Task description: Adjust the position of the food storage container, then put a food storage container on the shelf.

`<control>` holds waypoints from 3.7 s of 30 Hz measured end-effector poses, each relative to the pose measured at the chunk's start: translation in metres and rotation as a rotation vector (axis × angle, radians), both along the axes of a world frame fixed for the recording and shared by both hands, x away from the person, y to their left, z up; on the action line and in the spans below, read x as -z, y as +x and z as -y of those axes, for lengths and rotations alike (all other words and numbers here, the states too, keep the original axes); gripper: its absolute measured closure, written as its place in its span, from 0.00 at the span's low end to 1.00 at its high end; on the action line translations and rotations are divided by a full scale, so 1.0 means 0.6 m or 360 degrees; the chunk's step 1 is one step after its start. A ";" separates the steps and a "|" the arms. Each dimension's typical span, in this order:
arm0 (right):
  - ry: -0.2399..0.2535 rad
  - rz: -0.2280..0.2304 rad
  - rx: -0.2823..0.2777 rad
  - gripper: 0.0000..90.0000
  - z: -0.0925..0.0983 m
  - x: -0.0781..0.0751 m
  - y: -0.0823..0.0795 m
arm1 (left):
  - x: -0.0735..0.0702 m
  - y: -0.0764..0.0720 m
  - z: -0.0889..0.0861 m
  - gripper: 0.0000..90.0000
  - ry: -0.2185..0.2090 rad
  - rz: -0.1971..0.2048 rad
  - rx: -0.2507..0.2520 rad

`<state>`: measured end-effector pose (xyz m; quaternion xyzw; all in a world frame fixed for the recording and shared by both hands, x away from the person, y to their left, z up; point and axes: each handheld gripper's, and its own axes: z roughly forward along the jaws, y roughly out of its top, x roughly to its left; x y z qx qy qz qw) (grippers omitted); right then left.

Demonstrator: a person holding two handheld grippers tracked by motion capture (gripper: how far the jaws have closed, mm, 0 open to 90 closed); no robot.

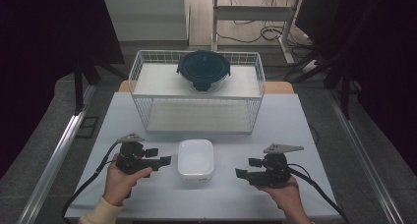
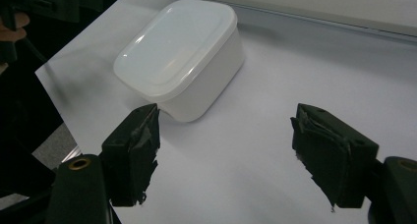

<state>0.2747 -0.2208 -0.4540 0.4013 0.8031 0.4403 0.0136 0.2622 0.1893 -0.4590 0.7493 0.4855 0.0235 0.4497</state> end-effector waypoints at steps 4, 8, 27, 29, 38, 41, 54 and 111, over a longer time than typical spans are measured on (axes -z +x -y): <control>0.0002 -0.0010 -0.0005 0.28 -0.007 -0.002 0.001 | 0.000 -0.007 0.004 0.32 0.0008 0.0009 0.0019; 0.0001 -0.0011 -0.0013 0.27 -0.014 -0.003 0.002 | 0.000 -0.012 0.004 0.31 0.0031 0.0028 0.0016; 0.0051 -0.0083 -0.0061 0.33 -0.071 -0.018 0.025 | 0.028 0.016 0.026 0.31 -0.0089 -0.0097 0.0035; 0.0074 -0.0104 -0.0077 0.35 -0.079 -0.016 0.032 | 0.035 0.025 0.030 0.32 -0.0113 -0.0133 0.0046; 0.0198 -0.0278 -0.0046 0.43 -0.100 0.020 0.073 | 0.055 0.061 0.030 0.35 -0.0219 -0.0251 0.0040; 0.0235 -0.0337 -0.0042 0.45 -0.106 0.033 0.086 | 0.063 0.071 0.032 0.36 -0.0269 -0.0301 0.0024; 0.0228 -0.0460 -0.0045 0.50 -0.123 0.072 0.106 | 0.085 0.081 0.030 0.47 -0.0392 -0.0416 0.0046; 0.0330 -0.0298 -0.0060 0.88 -0.097 0.012 0.070 | 0.029 0.028 0.022 0.90 -0.0504 -0.0229 0.0097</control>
